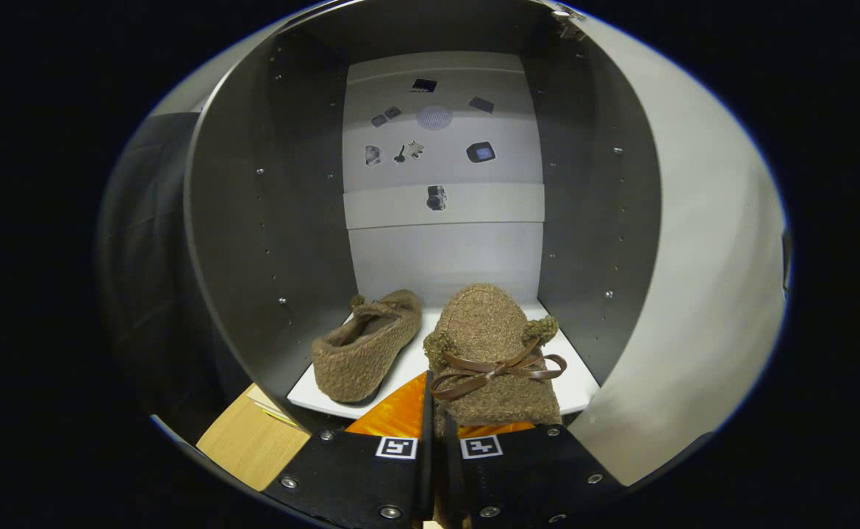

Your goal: Open the shoe cabinet door, grab the shoes and put them into the shoe cabinet, then close the shoe cabinet door.

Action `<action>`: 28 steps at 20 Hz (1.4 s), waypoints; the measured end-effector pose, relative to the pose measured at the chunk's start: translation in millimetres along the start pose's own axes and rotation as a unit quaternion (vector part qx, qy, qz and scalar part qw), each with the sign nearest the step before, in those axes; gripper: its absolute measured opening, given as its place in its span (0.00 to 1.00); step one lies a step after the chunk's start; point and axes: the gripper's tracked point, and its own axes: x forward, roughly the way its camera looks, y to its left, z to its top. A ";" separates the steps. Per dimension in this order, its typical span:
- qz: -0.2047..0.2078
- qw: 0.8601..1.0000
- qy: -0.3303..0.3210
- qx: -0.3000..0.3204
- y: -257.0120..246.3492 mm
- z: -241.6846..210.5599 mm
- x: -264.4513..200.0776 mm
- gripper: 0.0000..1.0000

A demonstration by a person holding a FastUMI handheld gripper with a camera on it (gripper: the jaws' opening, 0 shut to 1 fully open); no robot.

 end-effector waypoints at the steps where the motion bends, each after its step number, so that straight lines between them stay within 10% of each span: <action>1: 0.001 1.000 0.001 -0.004 -1.6 4.8 10.1 0.07; 28: 0.007 0.996 0.088 -0.004 -15.5 2.2 160.8 0.19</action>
